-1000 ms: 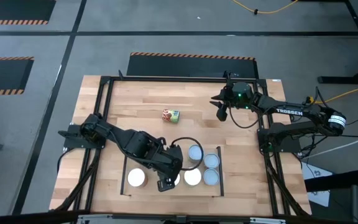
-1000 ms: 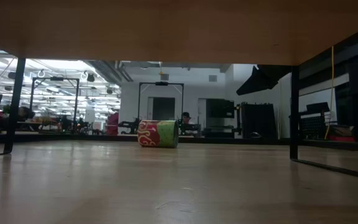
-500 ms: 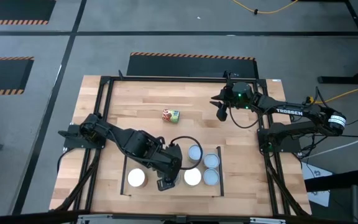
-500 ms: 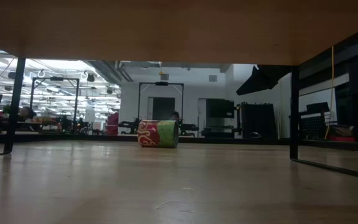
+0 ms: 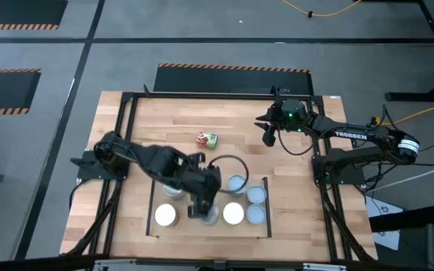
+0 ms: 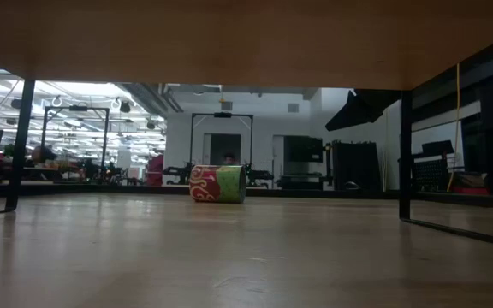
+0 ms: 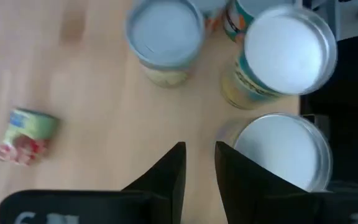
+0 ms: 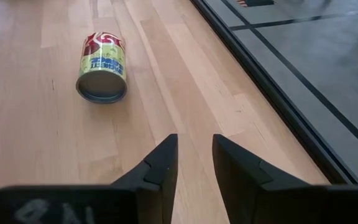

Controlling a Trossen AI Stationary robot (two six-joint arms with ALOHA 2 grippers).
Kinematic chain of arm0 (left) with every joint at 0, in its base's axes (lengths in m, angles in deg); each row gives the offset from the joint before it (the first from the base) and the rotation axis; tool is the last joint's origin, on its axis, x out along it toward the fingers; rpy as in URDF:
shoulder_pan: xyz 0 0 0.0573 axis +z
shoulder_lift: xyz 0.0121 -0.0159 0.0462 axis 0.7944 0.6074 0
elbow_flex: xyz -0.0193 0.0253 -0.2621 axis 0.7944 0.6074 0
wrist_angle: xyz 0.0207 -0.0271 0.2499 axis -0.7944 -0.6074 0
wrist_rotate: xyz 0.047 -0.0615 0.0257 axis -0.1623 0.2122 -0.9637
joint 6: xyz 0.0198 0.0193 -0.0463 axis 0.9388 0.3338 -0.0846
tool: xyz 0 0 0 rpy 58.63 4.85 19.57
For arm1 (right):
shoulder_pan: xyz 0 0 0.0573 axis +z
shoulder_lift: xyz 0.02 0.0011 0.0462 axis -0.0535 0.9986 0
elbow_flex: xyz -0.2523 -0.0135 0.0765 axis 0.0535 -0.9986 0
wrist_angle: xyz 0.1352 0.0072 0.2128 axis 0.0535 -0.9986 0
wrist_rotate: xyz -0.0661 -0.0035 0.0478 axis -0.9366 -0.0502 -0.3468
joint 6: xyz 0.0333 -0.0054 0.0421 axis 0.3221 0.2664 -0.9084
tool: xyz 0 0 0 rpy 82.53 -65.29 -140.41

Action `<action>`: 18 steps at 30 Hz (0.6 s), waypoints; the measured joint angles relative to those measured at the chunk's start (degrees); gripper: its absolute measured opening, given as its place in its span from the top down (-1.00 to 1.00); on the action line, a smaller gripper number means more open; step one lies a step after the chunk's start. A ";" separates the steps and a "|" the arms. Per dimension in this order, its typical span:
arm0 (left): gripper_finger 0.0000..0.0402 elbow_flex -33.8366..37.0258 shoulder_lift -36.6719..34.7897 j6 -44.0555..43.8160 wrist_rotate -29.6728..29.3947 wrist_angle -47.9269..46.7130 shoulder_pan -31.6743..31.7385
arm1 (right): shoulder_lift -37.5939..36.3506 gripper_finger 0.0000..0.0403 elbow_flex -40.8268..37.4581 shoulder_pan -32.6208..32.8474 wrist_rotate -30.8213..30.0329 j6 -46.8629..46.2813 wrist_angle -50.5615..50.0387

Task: Pick and place cans onto a shelf
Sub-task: Put the canned spaghetti sauce on the shelf

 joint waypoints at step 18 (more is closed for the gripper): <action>0.60 0.75 -11.63 30.78 6.43 -4.71 28.74 | 0.02 0.48 0.00 0.00 0.02 0.02 0.13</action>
